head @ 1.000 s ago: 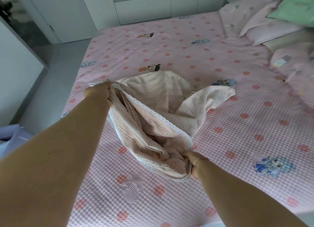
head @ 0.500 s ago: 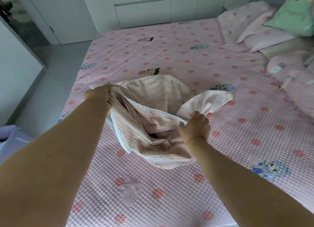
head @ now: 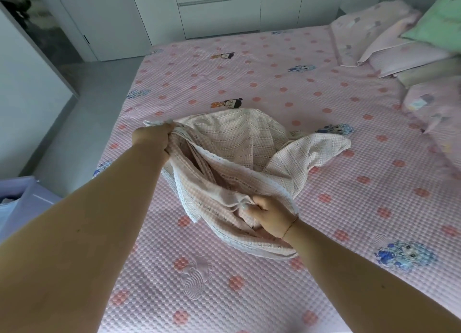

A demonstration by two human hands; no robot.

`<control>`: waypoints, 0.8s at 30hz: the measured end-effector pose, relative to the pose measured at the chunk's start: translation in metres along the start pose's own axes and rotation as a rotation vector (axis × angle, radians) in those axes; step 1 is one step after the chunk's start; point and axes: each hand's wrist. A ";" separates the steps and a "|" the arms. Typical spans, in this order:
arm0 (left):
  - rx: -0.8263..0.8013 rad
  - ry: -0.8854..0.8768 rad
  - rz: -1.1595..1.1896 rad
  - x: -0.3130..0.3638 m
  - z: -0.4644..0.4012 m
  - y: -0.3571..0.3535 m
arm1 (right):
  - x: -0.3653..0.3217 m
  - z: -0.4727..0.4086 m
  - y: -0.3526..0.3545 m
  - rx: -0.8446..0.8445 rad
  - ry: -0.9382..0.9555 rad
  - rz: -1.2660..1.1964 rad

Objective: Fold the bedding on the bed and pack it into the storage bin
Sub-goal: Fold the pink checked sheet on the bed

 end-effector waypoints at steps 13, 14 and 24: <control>0.047 -0.065 -0.007 0.017 0.003 0.025 | -0.025 0.037 0.029 -0.328 -0.011 0.494; 0.046 -0.062 0.003 0.014 0.004 0.025 | -0.027 0.045 0.020 -0.267 0.153 0.508; -0.063 -0.080 -0.014 0.002 0.033 0.013 | -0.009 0.069 -0.038 -0.456 0.071 0.011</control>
Point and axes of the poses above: each hand's wrist, its own z-axis away from the middle knuckle, its own y-axis out of the back of the hand, x = y × z
